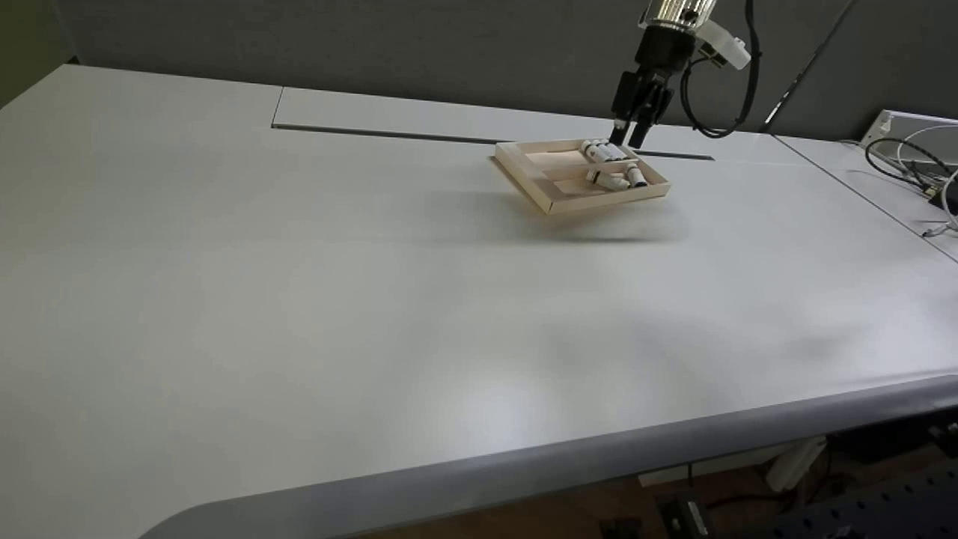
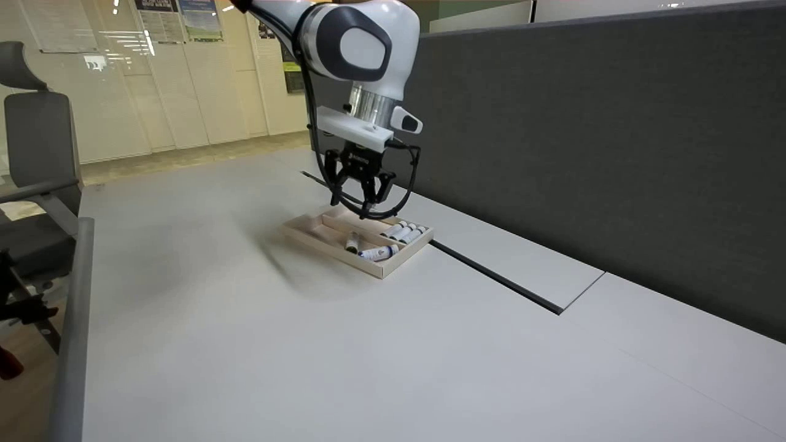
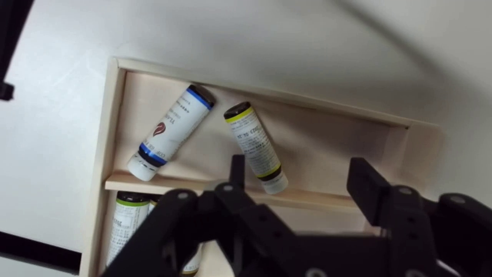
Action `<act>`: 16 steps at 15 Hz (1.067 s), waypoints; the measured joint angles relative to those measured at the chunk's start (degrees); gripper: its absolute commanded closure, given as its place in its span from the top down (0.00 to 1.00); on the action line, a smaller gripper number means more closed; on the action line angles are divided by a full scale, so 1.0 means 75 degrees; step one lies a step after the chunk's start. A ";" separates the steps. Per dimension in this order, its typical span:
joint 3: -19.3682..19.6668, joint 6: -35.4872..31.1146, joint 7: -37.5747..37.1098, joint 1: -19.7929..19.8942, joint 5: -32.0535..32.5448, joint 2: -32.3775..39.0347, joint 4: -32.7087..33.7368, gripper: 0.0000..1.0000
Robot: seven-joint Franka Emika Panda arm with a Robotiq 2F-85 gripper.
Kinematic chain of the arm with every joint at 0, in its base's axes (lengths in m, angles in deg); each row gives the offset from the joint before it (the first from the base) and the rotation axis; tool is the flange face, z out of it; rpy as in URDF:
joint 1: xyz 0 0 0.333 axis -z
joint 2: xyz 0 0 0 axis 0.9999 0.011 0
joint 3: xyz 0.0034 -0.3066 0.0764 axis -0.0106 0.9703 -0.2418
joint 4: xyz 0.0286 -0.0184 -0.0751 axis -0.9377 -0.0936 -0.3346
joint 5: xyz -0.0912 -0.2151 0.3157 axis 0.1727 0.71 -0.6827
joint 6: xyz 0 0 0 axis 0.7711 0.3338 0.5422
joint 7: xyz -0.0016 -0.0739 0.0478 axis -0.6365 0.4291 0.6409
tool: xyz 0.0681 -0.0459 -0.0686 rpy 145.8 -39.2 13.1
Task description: Take one bottle on the tray and put it on the table
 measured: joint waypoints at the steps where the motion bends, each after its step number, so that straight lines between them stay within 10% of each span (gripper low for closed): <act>1: 0.0002 -0.0140 0.0002 -0.0062 0.0076 0.0098 -0.0009 1.00; 9: 0.0069 -0.1185 0.0003 -0.0415 0.0637 0.0598 -0.0110 1.00; 10: 0.0069 -0.1234 0.0003 -0.0431 0.0650 0.0613 -0.0135 0.75; 16: 0.0070 -0.1279 0.0004 -0.0460 0.0736 0.0622 -0.0264 0.38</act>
